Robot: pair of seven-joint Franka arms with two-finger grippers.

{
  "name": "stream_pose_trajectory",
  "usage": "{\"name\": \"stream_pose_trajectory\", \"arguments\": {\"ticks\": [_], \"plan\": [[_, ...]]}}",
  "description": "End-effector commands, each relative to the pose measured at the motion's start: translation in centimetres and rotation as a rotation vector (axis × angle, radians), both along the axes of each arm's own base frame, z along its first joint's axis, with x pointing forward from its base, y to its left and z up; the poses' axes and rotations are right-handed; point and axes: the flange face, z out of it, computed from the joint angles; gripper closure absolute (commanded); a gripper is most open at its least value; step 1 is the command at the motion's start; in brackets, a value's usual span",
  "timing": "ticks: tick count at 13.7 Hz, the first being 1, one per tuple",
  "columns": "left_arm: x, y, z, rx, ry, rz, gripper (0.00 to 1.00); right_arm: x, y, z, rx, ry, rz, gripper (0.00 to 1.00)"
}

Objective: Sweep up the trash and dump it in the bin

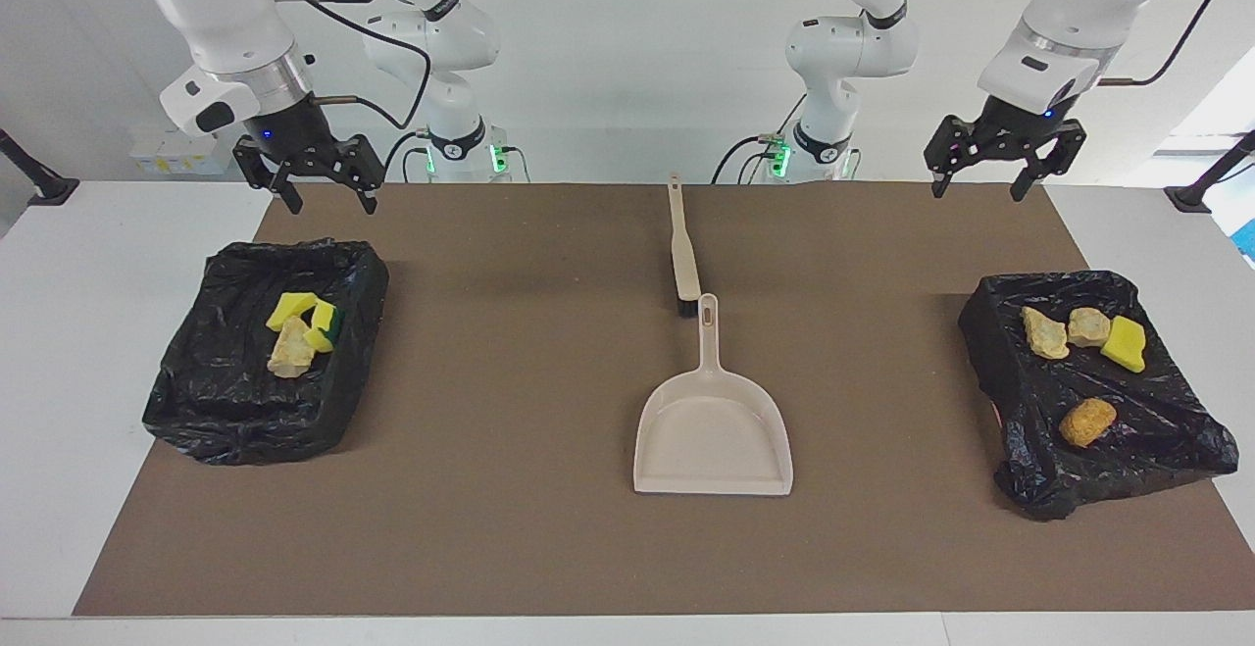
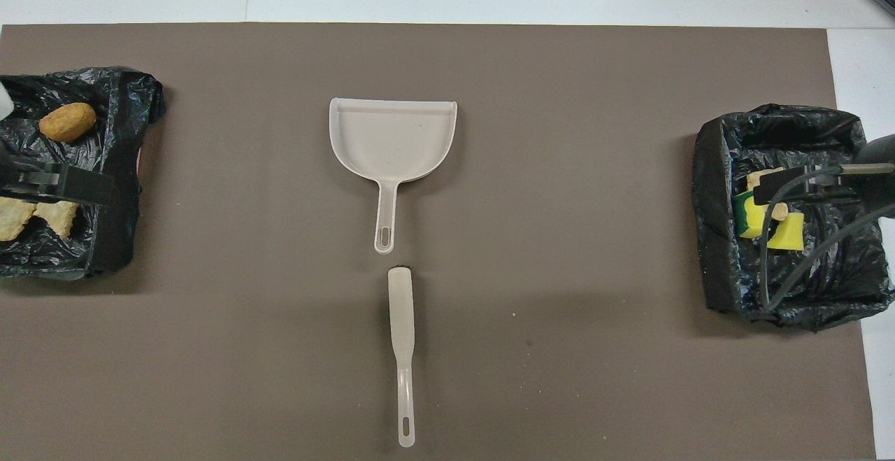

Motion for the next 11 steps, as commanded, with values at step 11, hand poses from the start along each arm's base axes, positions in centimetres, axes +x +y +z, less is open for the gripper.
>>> {"name": "stream_pose_trajectory", "arguments": {"ticks": [11], "plan": [[-2.6,3.0,1.8,-0.025,0.036,0.023,0.0,-0.2,-0.2,0.0,0.006,-0.005,0.02,0.0]]}}
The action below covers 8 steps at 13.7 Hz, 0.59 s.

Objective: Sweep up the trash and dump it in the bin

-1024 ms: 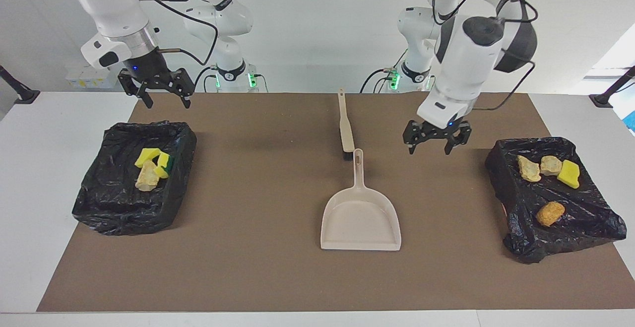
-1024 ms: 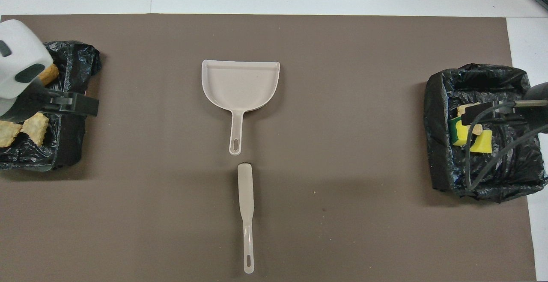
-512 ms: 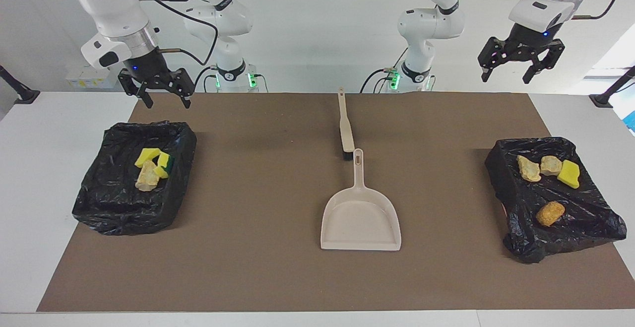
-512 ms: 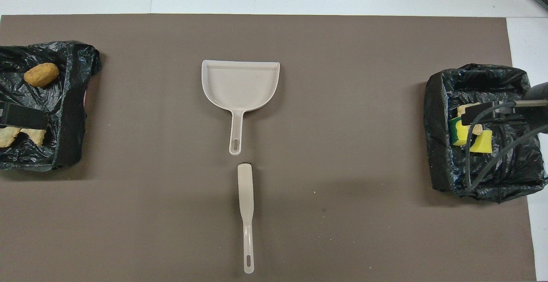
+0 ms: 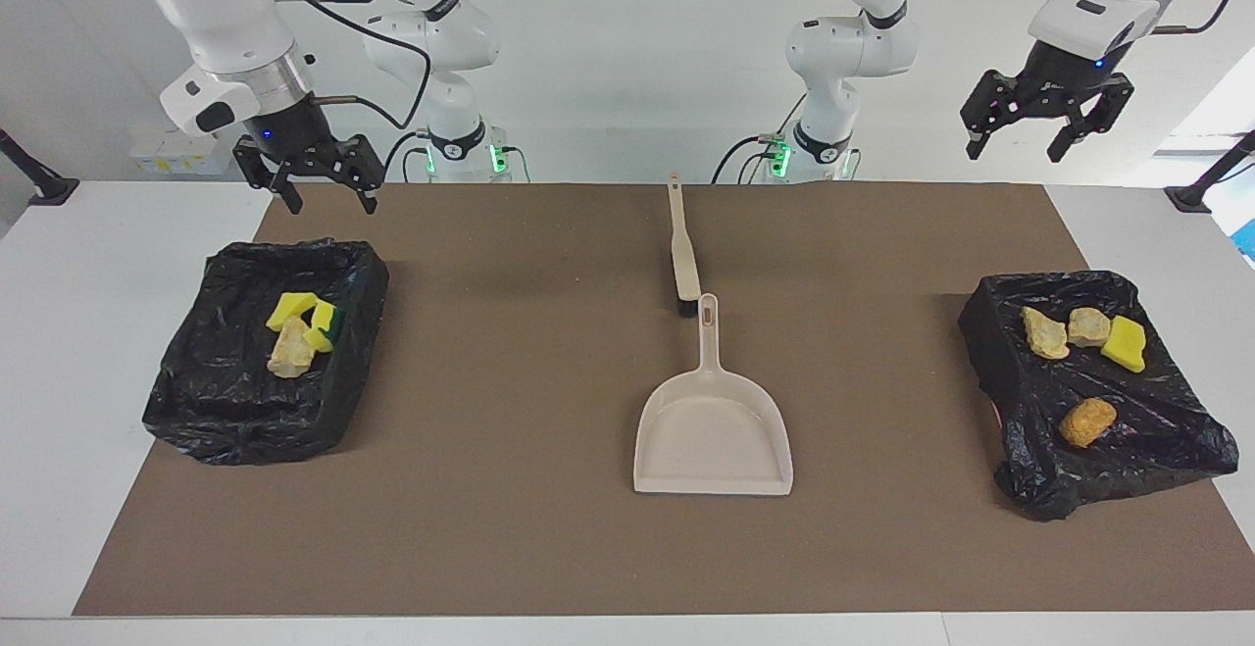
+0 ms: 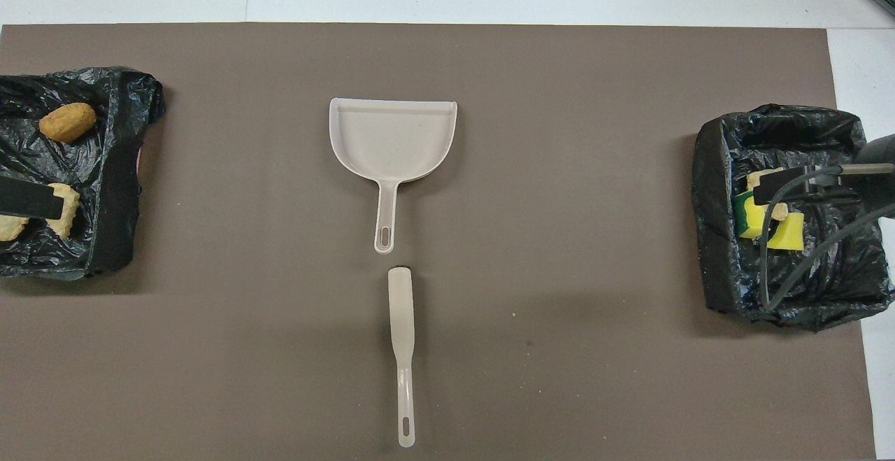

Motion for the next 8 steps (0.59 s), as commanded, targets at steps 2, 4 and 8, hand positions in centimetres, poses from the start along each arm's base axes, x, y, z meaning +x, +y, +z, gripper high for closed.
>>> {"name": "stream_pose_trajectory", "arguments": {"ticks": [2,4,8], "plan": [[-1.37,0.75,-0.23,-0.014,0.015,-0.002,0.0,-0.23,-0.23,-0.03,0.006,-0.005,0.019,0.0],[-1.39,0.75,-0.19,-0.014,0.012,-0.007,0.0,-0.23,-0.23,-0.03,0.006,-0.005,0.019,0.0],[-1.27,0.58,-0.52,-0.041,0.013,-0.017,0.0,-0.23,-0.23,-0.03,0.006,-0.005,0.019,0.0]]}}
